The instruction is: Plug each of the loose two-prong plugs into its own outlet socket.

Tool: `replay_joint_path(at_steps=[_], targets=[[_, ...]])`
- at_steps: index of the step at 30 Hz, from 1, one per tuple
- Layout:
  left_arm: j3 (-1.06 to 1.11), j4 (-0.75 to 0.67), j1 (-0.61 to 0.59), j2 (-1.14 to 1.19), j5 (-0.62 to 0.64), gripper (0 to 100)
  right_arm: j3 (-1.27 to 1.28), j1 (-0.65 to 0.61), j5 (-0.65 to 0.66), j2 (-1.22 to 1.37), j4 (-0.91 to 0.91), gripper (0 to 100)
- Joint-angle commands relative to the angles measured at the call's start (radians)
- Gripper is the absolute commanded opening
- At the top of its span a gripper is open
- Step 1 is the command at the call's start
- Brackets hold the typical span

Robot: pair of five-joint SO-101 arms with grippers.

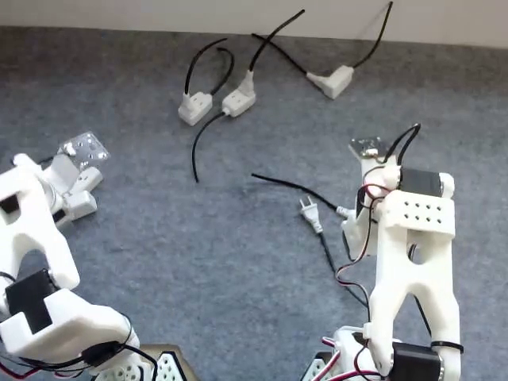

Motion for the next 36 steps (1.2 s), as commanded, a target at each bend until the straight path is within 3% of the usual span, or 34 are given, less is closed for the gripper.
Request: replay_joint_path(at_steps=[1, 7, 14, 20, 28, 36], targets=[[0.111, -0.206, -0.016, -0.044, -0.117, 20, -0.002, -0.01, 0.003, -0.031, -0.002, 25.9], [0.174, -0.23, 0.021, -0.044, -0.117, 20, -0.002, -0.008, 0.003, -0.031, 0.001, 25.9], [0.17, -0.236, 0.07, -0.044, -0.115, 6, -0.001, -0.004, 0.003, -0.031, 0.001, 25.9], [0.174, -0.236, 0.111, -0.042, -0.11, 15, -0.001, -0.004, 0.003, -0.031, 0.001, 25.9], [0.13, -0.264, 0.134, -0.071, -0.107, 16, -0.001, -0.004, 0.009, -0.031, 0.016, 25.9], [0.044, -0.15, 0.124, -0.12, -0.109, 16, -0.004, -0.012, 0.006, -0.031, 0.004, 25.9]])
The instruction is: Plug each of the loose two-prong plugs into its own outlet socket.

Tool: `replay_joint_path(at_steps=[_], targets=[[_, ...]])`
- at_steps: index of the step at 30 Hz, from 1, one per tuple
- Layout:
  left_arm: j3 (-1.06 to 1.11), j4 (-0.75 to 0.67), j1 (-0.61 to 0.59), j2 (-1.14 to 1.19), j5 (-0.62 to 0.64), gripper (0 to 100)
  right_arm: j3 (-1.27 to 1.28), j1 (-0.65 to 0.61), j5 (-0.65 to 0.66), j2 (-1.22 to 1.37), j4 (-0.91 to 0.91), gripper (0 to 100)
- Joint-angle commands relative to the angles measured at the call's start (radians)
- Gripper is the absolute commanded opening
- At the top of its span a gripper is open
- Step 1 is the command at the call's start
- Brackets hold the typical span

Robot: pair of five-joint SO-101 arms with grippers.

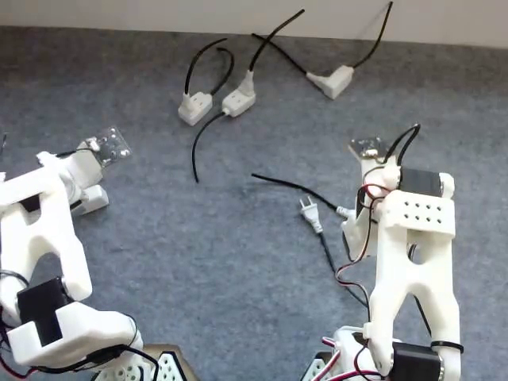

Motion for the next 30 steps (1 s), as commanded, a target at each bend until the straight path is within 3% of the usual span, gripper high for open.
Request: replay_joint_path(at_steps=[1, 10, 16, 20, 30], targets=[[-0.048, 0.021, 0.021, -0.033, -0.107, 16, -0.004, -0.012, 0.006, -0.031, -0.004, 25.9], [-0.053, -0.1, 0.038, 0.193, -0.107, 16, -0.002, -0.01, 0.009, -0.031, -0.002, 25.9], [-0.053, -0.089, 0.036, 0.2, -0.107, 13, -0.004, -0.01, 0.009, -0.031, -0.002, 25.9], [-0.053, 0.071, 0.047, 0.094, -0.109, 1, -0.004, -0.01, 0.009, -0.031, -0.002, 25.9], [-0.051, 0.568, 0.188, -0.137, -0.109, 2, -0.004, -0.004, 0.006, -0.031, 0.002, 25.9]])
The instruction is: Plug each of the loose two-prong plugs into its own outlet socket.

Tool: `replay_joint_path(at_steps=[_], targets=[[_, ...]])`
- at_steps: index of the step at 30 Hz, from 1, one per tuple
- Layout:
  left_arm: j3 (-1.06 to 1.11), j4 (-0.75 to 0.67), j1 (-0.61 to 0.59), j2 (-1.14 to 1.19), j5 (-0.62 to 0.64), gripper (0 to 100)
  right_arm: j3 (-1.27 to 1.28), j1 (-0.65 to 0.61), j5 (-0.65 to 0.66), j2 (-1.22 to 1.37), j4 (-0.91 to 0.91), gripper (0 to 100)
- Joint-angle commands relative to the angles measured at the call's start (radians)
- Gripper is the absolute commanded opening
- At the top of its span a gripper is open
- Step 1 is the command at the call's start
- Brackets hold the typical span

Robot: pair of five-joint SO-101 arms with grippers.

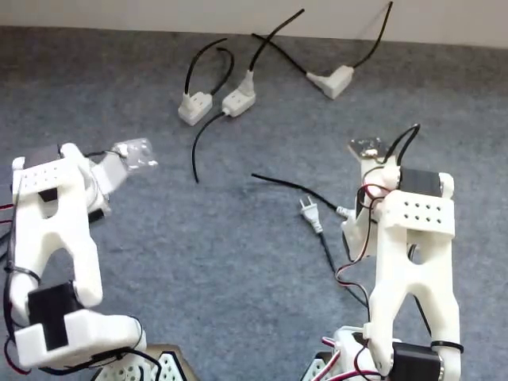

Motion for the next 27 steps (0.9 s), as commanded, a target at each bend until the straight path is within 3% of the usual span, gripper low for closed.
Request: replay_joint_path(at_steps=[1, 5, 9, 13, 21, 27], targets=[[-0.008, 0.207, 0.076, -0.108, -0.109, 2, -0.004, -0.002, 0.005, -0.031, 0.002, 25.9], [-0.008, 0.074, 0.058, -0.125, -0.095, 4, -0.004, -0.002, 0.003, -0.031, 0.002, 25.9], [0.01, -0.235, -0.019, -0.114, 0.029, 17, -0.002, -0.002, 0.003, -0.031, 0.002, 25.9], [0.022, -0.411, -0.045, -0.015, 0.0, 24, -0.002, -0.004, 0.003, -0.031, -0.001, 25.9], [-0.079, -0.479, -0.081, 0.196, -0.032, 24, -0.002, -0.004, 0.006, -0.031, -0.001, 25.9], [-0.125, -0.407, -0.11, 0.282, -0.037, 24, -0.002, -0.007, 0.005, -0.031, -0.002, 25.9]])
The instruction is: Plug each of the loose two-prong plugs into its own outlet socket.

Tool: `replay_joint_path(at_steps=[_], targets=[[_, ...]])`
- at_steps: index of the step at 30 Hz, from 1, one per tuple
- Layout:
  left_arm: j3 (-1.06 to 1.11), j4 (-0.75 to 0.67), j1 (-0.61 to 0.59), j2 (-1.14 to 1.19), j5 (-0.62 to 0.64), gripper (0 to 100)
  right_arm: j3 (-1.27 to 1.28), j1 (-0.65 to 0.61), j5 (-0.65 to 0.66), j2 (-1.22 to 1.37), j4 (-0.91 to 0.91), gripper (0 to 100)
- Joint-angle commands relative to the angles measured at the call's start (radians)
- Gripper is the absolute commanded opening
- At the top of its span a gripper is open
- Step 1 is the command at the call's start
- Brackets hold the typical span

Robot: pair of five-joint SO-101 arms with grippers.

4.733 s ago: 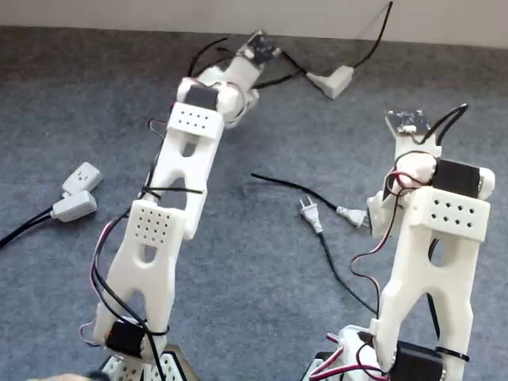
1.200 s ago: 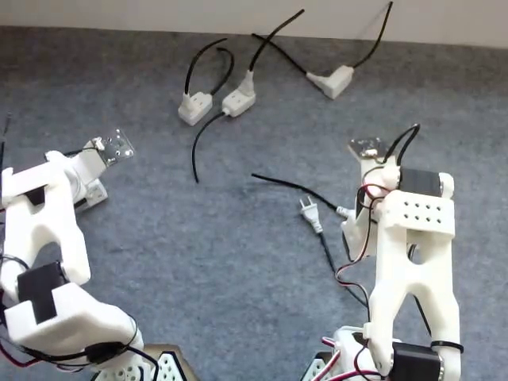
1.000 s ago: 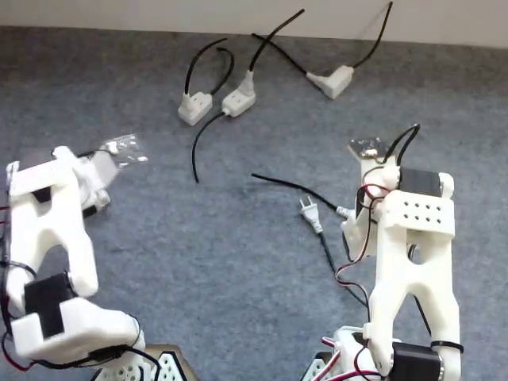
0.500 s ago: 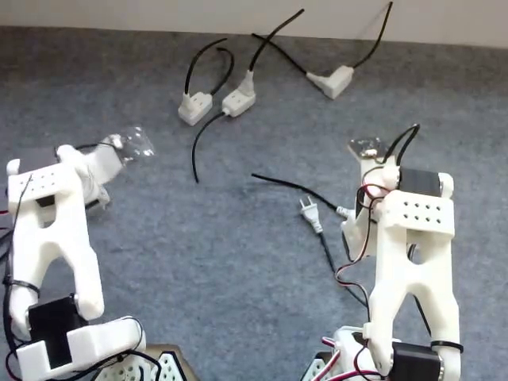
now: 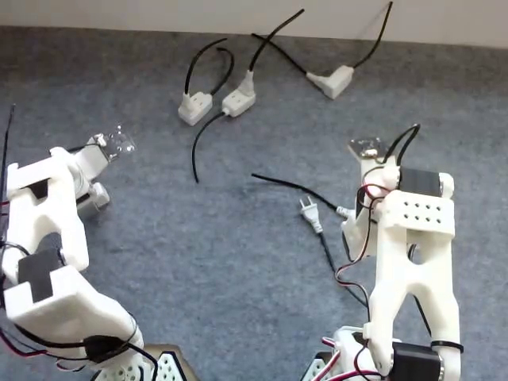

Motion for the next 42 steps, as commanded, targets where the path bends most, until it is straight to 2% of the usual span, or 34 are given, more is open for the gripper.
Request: replay_joint_path(at_steps=[1, 5, 8, 12, 16, 22, 25, 27, 32, 37, 42], targets=[[-0.058, 0.094, -0.013, 0.012, -0.061, 23, -0.002, -0.007, 0.003, -0.031, -0.002, 25.9], [-0.168, 0.362, 0.016, 0.012, -0.132, 9, -0.004, -0.007, 0.003, -0.031, -0.002, 25.9], [-0.292, 0.565, 0.045, 0.016, -0.121, 0, -0.004, -0.007, 0.003, -0.031, -0.002, 25.9], [-0.395, 0.793, 0.111, 0.022, -0.087, 3, -0.004, -0.005, 0.003, -0.031, 0.002, 25.9], [-0.392, 0.913, 0.239, 0.024, 0.043, 2, -0.002, -0.004, 0.003, -0.031, 0.005, 25.9], [-0.237, 0.904, 0.544, 0.036, 0.227, 3, -0.002, -0.002, 0.005, -0.031, 0.005, 25.9], [-0.254, 0.789, 0.671, 0.105, 0.377, 3, -0.002, -0.001, 0.008, -0.031, 0.007, 25.9], [-0.309, 0.723, 0.719, 0.186, 0.422, 3, -0.002, -0.001, 0.008, -0.031, 0.007, 25.9], [-0.622, 0.767, 0.756, 0.446, 0.462, 3, -0.002, 0.045, 0.015, -0.031, 0.001, 25.9], [-1.033, 0.885, 0.748, 0.7, 0.646, 19, -0.002, 0.094, 0.126, -0.031, -0.001, 25.9], [-1.317, 0.93, 0.75, 0.848, 0.718, 21, -0.002, 0.119, 0.164, -0.031, -0.002, 25.9]])
